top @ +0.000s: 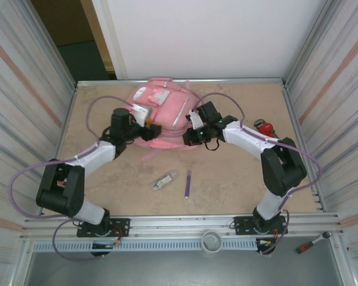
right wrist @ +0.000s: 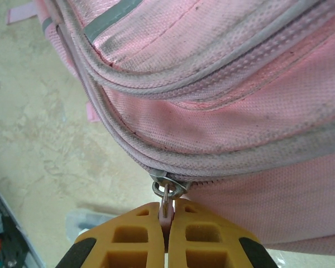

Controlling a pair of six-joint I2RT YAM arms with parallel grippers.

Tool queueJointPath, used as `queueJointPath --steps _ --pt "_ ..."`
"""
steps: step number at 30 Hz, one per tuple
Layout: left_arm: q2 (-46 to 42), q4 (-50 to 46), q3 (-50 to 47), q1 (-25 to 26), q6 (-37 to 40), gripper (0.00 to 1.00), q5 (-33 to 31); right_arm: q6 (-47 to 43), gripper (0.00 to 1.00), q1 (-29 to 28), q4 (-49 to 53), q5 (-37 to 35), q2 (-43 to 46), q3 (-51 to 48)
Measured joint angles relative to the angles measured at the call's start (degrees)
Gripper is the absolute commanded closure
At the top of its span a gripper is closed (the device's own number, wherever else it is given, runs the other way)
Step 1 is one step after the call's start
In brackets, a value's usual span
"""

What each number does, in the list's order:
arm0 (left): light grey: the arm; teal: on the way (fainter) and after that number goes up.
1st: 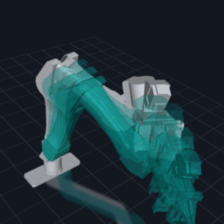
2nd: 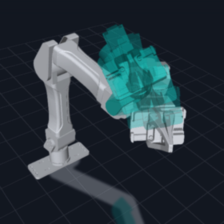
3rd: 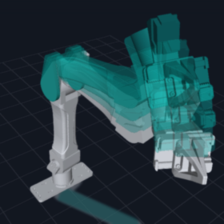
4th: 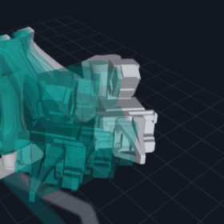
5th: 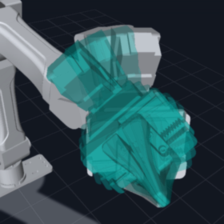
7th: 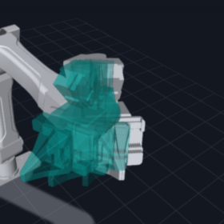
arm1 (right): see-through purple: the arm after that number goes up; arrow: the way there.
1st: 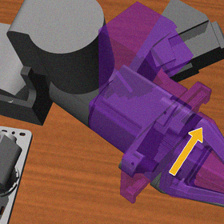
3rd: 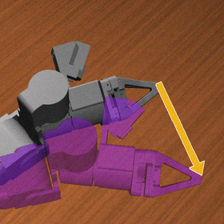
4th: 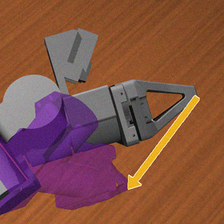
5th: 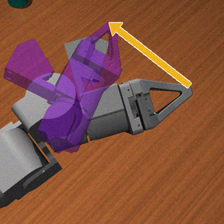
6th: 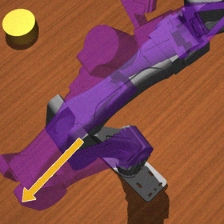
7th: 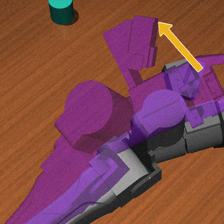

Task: Pack the student bag

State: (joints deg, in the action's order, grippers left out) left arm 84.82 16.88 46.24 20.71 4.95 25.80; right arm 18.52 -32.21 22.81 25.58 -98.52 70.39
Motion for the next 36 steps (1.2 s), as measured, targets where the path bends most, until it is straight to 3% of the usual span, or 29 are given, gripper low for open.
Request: queueJointPath --steps 3,11,17,24,26,30,31,36 --pt "0.2 -0.3 -0.5 5.2 10.4 0.42 1.7 -0.9 1.0 0.6 0.8 1.7 0.1 0.0" --pt "4.9 -3.9 1.3 8.7 27.1 0.54 0.2 -1.0 1.0 1.4 1.7 5.0 0.1 1.2" --pt "9.0 -6.1 5.5 10.3 32.7 0.58 -3.9 -1.0 1.0 1.7 2.5 5.5 0.1 1.3" --pt "10.5 -5.8 6.5 11.4 34.8 0.53 -6.3 -1.3 1.0 2.0 3.1 5.6 0.1 1.3" --pt "10.9 -5.6 6.7 11.3 35.1 0.61 -6.4 -1.5 1.0 2.0 3.3 5.7 0.1 1.3" --pt "12.3 -5.9 8.1 11.3 35.9 0.88 -7.0 -1.7 1.0 2.0 3.5 5.6 0.1 1.3" --pt "12.3 -5.9 8.1 11.3 36.2 0.99 -7.1 -1.9 1.0 2.1 3.5 5.4 0.2 1.3" --pt "11.8 -3.1 6.2 11.4 37.6 1.0 -6.8 -2.6 1.0 2.6 7.0 3.1 1.6 1.9"
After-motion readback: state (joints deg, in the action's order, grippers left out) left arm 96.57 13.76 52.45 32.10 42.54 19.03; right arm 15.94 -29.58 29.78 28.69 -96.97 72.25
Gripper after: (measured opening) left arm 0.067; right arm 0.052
